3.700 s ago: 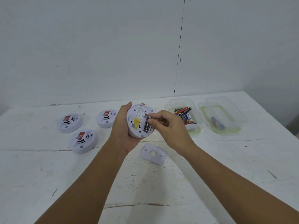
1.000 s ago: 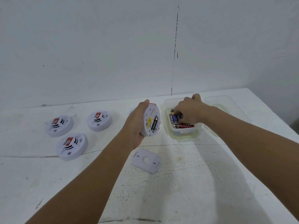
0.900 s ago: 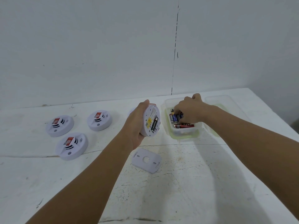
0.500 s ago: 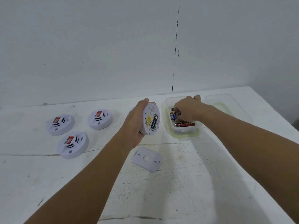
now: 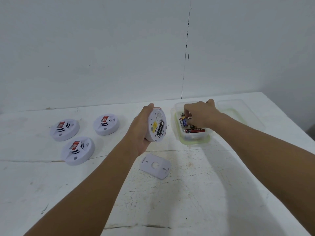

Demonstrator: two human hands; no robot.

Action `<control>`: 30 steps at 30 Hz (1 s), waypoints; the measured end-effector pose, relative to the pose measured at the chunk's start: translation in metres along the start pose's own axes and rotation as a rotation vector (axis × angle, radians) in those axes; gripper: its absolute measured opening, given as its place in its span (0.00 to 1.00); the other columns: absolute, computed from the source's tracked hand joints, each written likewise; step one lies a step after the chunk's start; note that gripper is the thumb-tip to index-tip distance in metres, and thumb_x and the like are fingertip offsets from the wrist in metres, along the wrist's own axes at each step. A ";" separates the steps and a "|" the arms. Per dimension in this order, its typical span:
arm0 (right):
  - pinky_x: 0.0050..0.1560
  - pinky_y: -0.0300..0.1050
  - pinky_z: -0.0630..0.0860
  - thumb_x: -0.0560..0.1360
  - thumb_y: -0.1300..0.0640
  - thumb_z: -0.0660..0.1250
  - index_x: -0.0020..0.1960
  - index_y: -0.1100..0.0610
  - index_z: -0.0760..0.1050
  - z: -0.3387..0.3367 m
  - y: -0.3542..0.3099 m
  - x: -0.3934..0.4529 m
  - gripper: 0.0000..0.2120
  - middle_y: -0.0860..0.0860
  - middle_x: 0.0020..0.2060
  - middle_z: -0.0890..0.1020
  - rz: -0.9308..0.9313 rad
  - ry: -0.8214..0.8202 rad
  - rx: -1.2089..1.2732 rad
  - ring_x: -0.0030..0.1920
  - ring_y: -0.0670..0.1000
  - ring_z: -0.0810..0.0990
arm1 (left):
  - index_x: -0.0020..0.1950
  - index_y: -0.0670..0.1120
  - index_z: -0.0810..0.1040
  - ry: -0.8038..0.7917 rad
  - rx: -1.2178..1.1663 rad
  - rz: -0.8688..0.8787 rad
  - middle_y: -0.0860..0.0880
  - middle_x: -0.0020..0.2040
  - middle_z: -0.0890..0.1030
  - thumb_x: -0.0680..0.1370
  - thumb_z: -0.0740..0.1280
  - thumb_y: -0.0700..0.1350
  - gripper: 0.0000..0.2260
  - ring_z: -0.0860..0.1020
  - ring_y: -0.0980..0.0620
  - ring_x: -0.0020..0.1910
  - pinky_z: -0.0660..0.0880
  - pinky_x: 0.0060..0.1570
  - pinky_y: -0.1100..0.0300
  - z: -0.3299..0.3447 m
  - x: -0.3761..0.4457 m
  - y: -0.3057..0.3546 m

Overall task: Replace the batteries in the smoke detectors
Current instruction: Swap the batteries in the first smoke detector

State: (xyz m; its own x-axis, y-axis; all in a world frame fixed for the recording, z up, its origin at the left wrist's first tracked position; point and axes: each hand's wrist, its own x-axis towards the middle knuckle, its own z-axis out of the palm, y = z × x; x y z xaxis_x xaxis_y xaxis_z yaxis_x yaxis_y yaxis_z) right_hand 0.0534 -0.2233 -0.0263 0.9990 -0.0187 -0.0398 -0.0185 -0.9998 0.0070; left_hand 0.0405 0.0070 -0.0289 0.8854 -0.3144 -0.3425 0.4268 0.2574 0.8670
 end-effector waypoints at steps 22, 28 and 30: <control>0.44 0.28 0.72 0.76 0.59 0.76 0.48 0.52 0.83 0.016 -0.107 -0.139 0.04 0.45 0.48 0.84 0.012 0.439 1.175 0.43 0.38 0.83 | 0.71 0.46 0.79 -0.082 -0.350 -0.031 0.41 0.60 0.80 0.81 0.63 0.60 0.25 0.78 0.43 0.55 0.78 0.53 0.49 -0.018 -0.045 -0.027; 0.44 0.31 0.76 0.76 0.61 0.77 0.49 0.52 0.85 0.026 -0.124 -0.145 0.05 0.45 0.48 0.86 0.000 0.461 1.267 0.45 0.41 0.85 | 0.73 0.46 0.78 -0.129 -0.374 -0.066 0.41 0.60 0.81 0.81 0.62 0.62 0.27 0.79 0.45 0.53 0.81 0.45 0.53 -0.024 -0.057 -0.025; 0.44 0.32 0.77 0.75 0.60 0.78 0.49 0.54 0.85 0.030 -0.129 -0.145 0.05 0.46 0.47 0.86 -0.010 0.502 1.237 0.45 0.42 0.85 | 0.72 0.45 0.78 -0.130 -0.369 -0.069 0.41 0.57 0.82 0.81 0.62 0.62 0.27 0.79 0.45 0.51 0.79 0.46 0.53 -0.026 -0.060 -0.024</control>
State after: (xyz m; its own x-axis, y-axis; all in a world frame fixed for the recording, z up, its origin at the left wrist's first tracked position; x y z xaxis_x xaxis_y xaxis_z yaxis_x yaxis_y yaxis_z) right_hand -0.0901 -0.0917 -0.0518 0.9009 -0.2737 0.3368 0.2317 -0.3528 -0.9066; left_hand -0.0178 0.0429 -0.0385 0.8317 -0.4493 -0.3262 0.5430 0.5355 0.6468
